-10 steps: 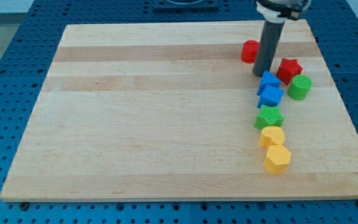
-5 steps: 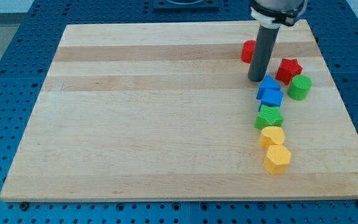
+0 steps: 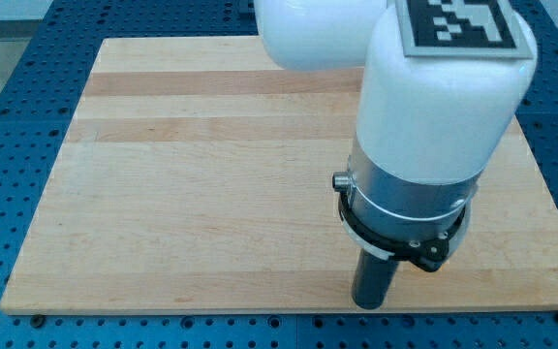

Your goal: Move your arm to the center right of the board

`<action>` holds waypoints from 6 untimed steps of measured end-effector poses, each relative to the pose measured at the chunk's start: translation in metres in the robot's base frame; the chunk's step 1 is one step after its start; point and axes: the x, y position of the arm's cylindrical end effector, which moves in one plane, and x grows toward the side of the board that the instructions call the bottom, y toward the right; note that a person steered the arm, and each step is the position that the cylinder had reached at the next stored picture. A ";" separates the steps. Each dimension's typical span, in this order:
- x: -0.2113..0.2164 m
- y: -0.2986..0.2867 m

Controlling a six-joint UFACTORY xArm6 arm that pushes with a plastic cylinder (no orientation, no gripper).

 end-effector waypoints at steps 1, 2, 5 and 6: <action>-0.001 0.069; -0.002 0.175; -0.103 0.216; -0.131 0.187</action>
